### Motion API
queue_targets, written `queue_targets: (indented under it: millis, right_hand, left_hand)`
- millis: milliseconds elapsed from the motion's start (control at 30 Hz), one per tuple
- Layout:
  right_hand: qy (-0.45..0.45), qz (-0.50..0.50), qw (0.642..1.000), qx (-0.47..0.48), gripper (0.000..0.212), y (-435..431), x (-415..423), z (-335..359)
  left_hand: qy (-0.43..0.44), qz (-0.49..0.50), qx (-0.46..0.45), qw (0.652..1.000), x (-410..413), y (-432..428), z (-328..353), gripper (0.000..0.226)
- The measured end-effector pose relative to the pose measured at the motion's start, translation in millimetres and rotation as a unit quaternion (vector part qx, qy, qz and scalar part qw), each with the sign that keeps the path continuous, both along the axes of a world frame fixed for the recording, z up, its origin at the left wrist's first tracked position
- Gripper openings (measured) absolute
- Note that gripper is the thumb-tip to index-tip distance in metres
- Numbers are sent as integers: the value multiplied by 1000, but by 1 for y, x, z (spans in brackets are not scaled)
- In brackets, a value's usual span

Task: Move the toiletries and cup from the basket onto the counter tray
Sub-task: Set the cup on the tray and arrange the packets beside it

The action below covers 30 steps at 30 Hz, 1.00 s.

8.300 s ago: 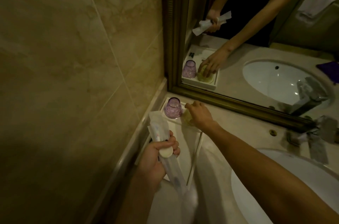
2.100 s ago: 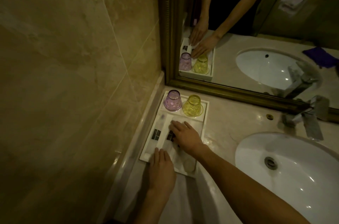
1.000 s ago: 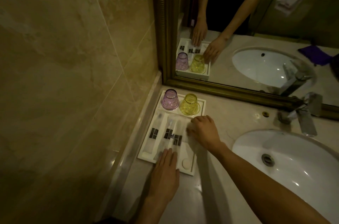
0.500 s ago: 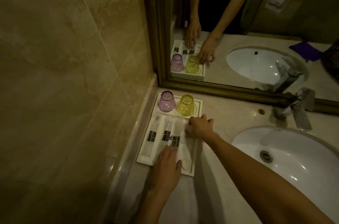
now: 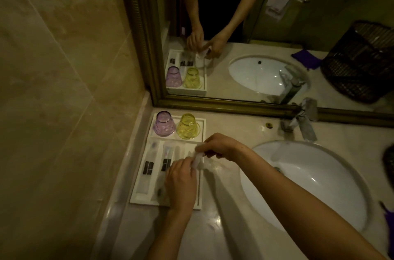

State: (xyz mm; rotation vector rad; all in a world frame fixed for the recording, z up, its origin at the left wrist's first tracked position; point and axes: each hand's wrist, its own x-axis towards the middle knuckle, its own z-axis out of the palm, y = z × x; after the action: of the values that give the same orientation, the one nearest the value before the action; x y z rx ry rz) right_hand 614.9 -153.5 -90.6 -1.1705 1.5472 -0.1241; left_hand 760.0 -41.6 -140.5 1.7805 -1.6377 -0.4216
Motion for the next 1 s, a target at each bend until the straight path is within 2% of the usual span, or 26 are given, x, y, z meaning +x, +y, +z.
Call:
queue_targets:
  millis: [67, 100, 167, 200, 233, 300, 400, 433, 500, 600, 667, 733, 800, 900, 1000]
  right_hand:
    - [-5, -33, 999, -15, 51, 2, -6, 2]
    - [-10, -49, 998, -31, 53, 2, -9, 0]
    - [-25, -54, 997, -52, 52, 2, -16, -5]
    - [-41, -46, 997, -48, 52, 2, -18, -8]
    - [-65, -37, 997, -36, 53, 3, -20, -11]
    - [-94, -20, 995, -14, 56, 4, -21, -18]
    - [-74, 11, 996, -51, 41, 3, -12, -24]
    - [-51, 9, 995, -82, 36, 2, -7, -28]
    - [10, 0, 992, -126, 34, -2, 1, -37]
    - [100, 21, 983, -150, 32, -8, 12, -50]
    - [159, 51, 970, -178, 25, -8, 17, -59]
    - [210, 74, 950, -221, 23, -4, 23, -64]
    - [264, 101, 909, -307, 33, 2, 25, -70]
    - [303, 168, 832, -433, 39, 11, 26, -78]
    - [300, 243, 799, -461, 40, 13, 26, -82]
  left_hand:
    - [137, 57, 56, 987, -4, -4, 5, 10]
    - [222, 76, 89, 968, -5, -6, 5, 14]
    - [399, 109, 153, 898, -3, -13, 2, 13]
    - [459, 126, 183, 860, -1, -15, 1, 10]
    - [491, 141, 208, 834, 1, -17, -2, 10]
    - [510, 157, 251, 807, 6, -18, -13, 12]
    - [527, 149, 297, 782, 11, -16, -24, 16]
    - [521, 149, 298, 786, 12, -15, -25, 18]
    - [460, 154, 274, 830, 12, -12, -25, 19]
    - [235, 101, 186, 949, 17, 3, -23, 27]
    - [80, 4, 155, 985, 20, 14, -29, 34]
    - [-10, -95, 164, 982, 20, 22, -35, 42]
    - [-69, -160, 154, 973, 14, 27, -41, 51]
    - [-122, -177, 139, 967, 4, 26, -43, 62]
    - [-151, -172, 173, 958, 1, 16, -46, 68]
